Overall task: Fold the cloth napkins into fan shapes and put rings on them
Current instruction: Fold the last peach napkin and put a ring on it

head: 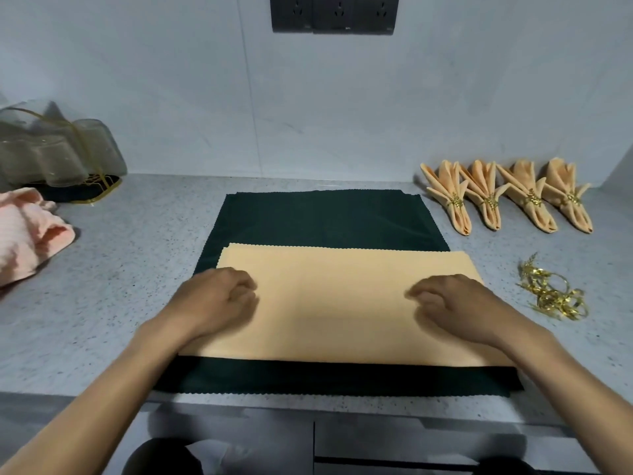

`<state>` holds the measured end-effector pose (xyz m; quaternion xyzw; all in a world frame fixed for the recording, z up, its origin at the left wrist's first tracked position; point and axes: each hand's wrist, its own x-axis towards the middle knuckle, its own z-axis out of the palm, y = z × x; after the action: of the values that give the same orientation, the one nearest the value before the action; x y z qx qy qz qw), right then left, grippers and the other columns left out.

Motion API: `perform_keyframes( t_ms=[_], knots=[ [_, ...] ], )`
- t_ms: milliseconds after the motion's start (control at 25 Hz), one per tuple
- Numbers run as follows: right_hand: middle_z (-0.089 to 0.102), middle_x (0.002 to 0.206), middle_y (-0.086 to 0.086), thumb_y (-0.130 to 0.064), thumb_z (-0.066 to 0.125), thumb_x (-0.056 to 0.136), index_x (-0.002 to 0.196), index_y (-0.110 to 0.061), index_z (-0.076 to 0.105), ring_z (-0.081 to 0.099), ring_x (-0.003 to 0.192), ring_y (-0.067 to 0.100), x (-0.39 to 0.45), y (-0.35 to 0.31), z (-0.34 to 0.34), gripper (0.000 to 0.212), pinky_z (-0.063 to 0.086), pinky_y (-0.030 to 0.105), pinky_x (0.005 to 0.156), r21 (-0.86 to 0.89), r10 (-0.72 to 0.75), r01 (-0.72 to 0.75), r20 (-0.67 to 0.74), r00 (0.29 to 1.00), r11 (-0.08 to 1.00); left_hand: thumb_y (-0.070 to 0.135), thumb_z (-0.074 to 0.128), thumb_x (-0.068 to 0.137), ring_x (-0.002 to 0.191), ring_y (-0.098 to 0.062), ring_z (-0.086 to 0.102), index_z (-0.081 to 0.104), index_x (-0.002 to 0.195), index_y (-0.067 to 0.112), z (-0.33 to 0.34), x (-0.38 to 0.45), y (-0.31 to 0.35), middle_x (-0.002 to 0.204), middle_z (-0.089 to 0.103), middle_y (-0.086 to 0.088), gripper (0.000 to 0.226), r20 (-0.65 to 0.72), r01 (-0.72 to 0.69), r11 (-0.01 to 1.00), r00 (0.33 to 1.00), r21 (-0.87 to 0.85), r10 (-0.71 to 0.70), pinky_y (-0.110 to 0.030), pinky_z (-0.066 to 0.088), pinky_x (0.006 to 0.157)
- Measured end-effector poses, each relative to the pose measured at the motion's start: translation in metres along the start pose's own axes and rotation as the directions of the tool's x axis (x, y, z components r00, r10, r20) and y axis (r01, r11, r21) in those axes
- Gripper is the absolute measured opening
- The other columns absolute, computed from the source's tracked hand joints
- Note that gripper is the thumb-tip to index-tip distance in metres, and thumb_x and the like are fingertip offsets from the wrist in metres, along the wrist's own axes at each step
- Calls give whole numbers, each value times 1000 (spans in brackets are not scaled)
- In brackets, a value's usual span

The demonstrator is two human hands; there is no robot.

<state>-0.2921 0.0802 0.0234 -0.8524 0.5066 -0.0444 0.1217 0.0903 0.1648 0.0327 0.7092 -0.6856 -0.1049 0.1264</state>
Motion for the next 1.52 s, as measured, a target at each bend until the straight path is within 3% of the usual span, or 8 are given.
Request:
perform_keyframes(
  t_ms=[160, 360, 600, 800, 920, 1040, 1280, 1520],
  knots=[
    [62, 118, -8, -18, 42, 87, 109, -24, 59, 55, 110, 25, 53, -7, 17, 29, 47, 39, 89, -89, -1, -4, -55, 998, 996, 24, 52, 95, 127, -21, 44, 55, 127, 19, 20, 49, -11, 136, 50, 7, 32, 57, -85, 986, 995, 146, 77, -40, 39, 103],
    [47, 132, -6, -34, 54, 85, 135, -29, 46, 43, 115, 20, 90, 5, 7, 51, 37, 39, 94, -100, 61, -58, 26, 998, 993, 34, 57, 96, 137, -16, 33, 42, 144, 31, 18, 104, -32, 148, 38, 14, 50, 205, -119, 992, 973, 41, 108, -38, 28, 114],
    [47, 107, -12, -37, 58, 83, 119, -31, 53, 45, 99, 14, 105, 22, 7, 37, 37, 33, 85, -55, 7, -8, -9, 1000, 998, 39, 67, 88, 103, -11, 49, 54, 116, 36, 13, 124, -41, 104, 49, 19, 30, 195, -86, 996, 977, -18, 88, -32, 39, 93],
    [52, 87, -11, -27, 55, 78, 80, -31, 53, 47, 86, 14, 111, 21, 11, 4, 41, 33, 77, 10, 3, -2, -119, 993, 1000, 28, 77, 82, 97, -2, 50, 63, 89, 33, 21, 115, -56, 97, 59, 20, 16, -127, -189, 976, 976, -111, 175, -27, 40, 84],
    [52, 93, -11, -29, 56, 84, 92, -30, 56, 48, 89, 13, 109, 25, 9, 9, 46, 34, 78, 43, 2, 2, -109, 994, 999, 25, 74, 87, 94, -6, 54, 66, 86, 30, 24, 120, -57, 98, 60, 17, 9, -38, -121, 981, 993, -151, 116, -26, 42, 83],
    [51, 113, -9, -37, 52, 90, 118, -31, 54, 47, 103, 17, 112, 31, 8, 29, 43, 39, 90, -83, 12, -14, -27, 1000, 996, 21, 69, 91, 94, -9, 60, 69, 83, 27, 22, 127, -60, 98, 64, 13, 10, 30, -7, 958, 999, -288, 16, -26, 45, 86],
    [51, 91, -10, -33, 55, 85, 84, -32, 50, 45, 89, 13, 115, 31, 12, 5, 35, 34, 82, -5, 50, -51, -139, 989, 999, 23, 71, 89, 87, -13, 62, 67, 79, 28, 30, 132, -64, 91, 67, 9, 11, -18, 28, 951, 999, -308, -36, -33, 50, 83],
    [52, 97, -10, -36, 54, 91, 96, -34, 52, 47, 93, 15, 120, 38, 11, 5, 35, 33, 82, -46, 23, -28, -107, 994, 999, 30, 72, 88, 75, -18, 58, 65, 78, 29, 34, 132, -66, 79, 64, 1, 12, -47, 50, 949, 997, -311, -68, -34, 48, 73]
  ],
)
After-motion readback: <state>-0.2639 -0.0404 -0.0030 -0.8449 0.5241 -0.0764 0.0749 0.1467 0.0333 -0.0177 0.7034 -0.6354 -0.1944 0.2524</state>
